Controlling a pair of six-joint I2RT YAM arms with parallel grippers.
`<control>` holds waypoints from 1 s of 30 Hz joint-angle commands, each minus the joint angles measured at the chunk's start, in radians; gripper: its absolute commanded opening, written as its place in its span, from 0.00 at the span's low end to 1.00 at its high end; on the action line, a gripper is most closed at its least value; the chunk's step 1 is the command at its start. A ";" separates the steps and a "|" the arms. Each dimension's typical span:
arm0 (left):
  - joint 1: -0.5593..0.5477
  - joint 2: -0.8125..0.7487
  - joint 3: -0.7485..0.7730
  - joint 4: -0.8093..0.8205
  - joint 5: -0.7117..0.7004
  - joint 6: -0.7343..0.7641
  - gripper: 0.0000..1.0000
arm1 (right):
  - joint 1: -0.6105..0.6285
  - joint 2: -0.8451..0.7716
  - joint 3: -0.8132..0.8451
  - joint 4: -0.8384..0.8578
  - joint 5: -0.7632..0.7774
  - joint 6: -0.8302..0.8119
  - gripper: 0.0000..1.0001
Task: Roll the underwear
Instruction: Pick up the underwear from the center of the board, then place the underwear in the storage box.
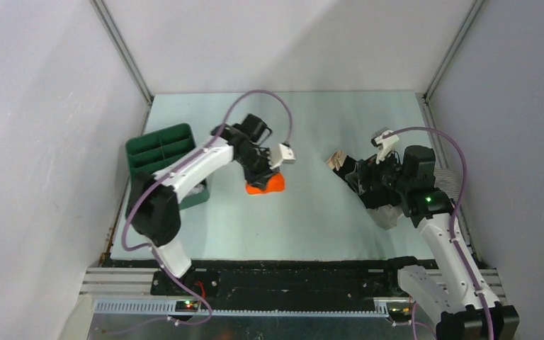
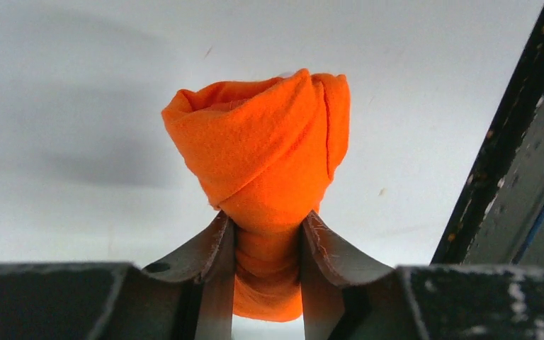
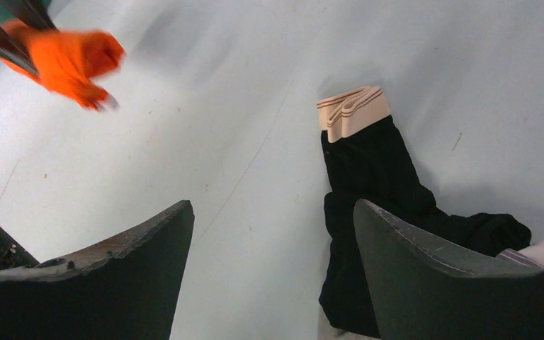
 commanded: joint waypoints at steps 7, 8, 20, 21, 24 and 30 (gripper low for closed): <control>0.354 -0.323 -0.133 -0.044 -0.259 0.159 0.00 | -0.007 0.094 0.041 0.172 -0.014 0.073 0.87; 0.401 -0.366 -0.183 0.022 -0.283 0.178 0.00 | -0.008 0.109 0.042 0.190 -0.017 0.077 0.87; 0.657 -0.458 -0.389 0.387 -0.318 0.344 0.00 | -0.009 0.189 0.057 0.204 -0.028 0.090 0.87; 0.682 -0.437 -0.386 0.392 -0.295 0.369 0.00 | -0.010 0.190 0.059 0.201 -0.027 0.089 0.87; 0.714 -0.393 -0.384 0.396 -0.255 0.418 0.00 | -0.010 0.202 0.071 0.181 -0.023 0.083 0.87; 0.745 -0.308 -0.381 0.375 -0.223 0.473 0.00 | -0.016 0.223 0.099 0.154 -0.009 0.060 0.86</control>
